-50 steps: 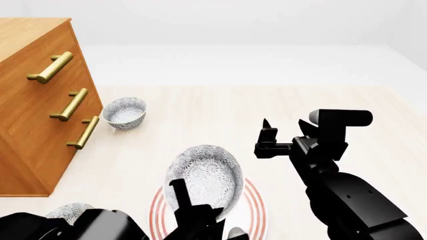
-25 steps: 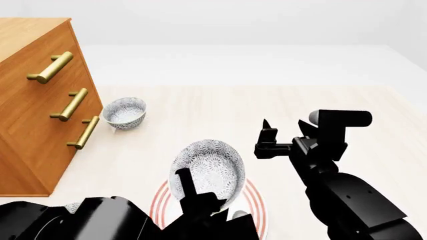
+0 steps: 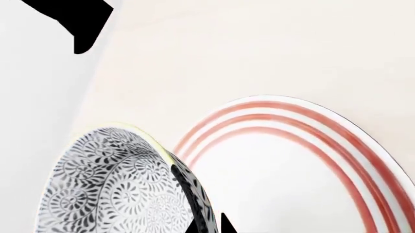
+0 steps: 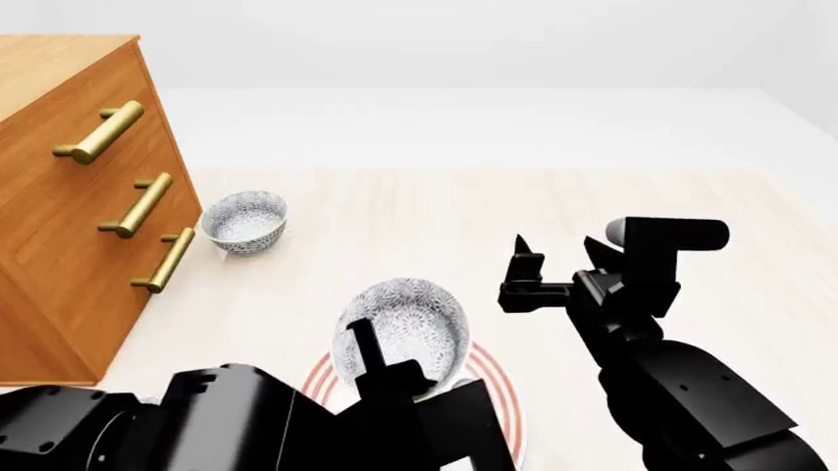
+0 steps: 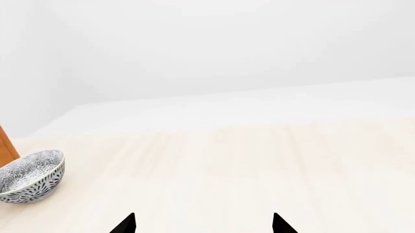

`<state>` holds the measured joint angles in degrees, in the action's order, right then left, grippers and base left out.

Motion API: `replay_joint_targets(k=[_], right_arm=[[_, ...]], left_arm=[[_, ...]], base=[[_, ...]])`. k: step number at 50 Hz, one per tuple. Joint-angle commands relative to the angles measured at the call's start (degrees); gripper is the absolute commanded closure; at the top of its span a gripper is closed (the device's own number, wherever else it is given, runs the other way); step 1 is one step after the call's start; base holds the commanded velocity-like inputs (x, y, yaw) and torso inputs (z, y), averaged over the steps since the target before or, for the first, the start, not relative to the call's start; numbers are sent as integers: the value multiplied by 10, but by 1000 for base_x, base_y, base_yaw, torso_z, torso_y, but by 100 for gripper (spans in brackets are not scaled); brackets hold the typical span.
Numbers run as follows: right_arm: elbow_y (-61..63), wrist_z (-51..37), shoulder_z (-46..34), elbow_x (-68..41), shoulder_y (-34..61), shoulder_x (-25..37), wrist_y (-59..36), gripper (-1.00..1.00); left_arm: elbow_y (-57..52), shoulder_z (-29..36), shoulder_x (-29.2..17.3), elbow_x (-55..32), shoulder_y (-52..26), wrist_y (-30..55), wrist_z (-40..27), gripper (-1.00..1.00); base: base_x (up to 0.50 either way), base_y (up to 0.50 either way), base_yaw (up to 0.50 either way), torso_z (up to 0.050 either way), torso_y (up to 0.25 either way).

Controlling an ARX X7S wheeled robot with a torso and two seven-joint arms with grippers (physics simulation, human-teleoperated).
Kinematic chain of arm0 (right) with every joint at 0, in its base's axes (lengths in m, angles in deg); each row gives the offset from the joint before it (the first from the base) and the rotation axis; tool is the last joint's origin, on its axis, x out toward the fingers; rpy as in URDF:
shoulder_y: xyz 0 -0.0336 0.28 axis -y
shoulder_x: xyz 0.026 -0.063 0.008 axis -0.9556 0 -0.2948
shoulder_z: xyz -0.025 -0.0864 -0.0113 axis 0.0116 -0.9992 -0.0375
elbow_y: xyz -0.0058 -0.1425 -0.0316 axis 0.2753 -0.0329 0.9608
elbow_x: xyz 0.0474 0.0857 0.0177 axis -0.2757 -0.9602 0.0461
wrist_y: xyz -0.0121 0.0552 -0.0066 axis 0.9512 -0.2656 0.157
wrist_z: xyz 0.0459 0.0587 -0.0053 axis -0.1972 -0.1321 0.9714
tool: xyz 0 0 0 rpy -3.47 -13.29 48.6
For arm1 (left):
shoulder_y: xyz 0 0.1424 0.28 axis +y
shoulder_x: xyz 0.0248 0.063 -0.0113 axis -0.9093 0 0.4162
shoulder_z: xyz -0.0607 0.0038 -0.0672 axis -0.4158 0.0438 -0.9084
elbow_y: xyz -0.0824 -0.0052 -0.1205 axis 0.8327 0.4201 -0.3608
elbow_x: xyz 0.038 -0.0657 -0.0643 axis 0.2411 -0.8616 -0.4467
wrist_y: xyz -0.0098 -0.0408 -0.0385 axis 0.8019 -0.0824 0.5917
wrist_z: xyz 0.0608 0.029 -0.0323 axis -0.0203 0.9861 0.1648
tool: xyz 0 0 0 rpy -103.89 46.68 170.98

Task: Put the bowl in the middle on the plate.

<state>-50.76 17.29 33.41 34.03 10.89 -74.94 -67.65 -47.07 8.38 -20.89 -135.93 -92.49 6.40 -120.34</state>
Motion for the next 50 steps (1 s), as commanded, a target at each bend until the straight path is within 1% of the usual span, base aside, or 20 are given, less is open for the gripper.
replay_joint_targets(k=[1,9,27,50], right_arm=[[-3,-1,-1,-3,-2,2,5,-100],[-4,-1,-1,-5,-3,3,8,-100],[-8,-5,-4,-9,-2,5,12,-100],[-9,-9,-7,-15,-3,9,16,-100]], left_arm=[[36,29,-2,64,4,-31,43,100],[59,55,2,91,15,-49,63,100],[85,87,3,116,36,-73,90,100],[88,92,5,114,34,-71,92,100]], base=[[0,0,0,0,10],[0,0,0,0,0],[0,0,0,0,1],[0,0,0,0,0]])
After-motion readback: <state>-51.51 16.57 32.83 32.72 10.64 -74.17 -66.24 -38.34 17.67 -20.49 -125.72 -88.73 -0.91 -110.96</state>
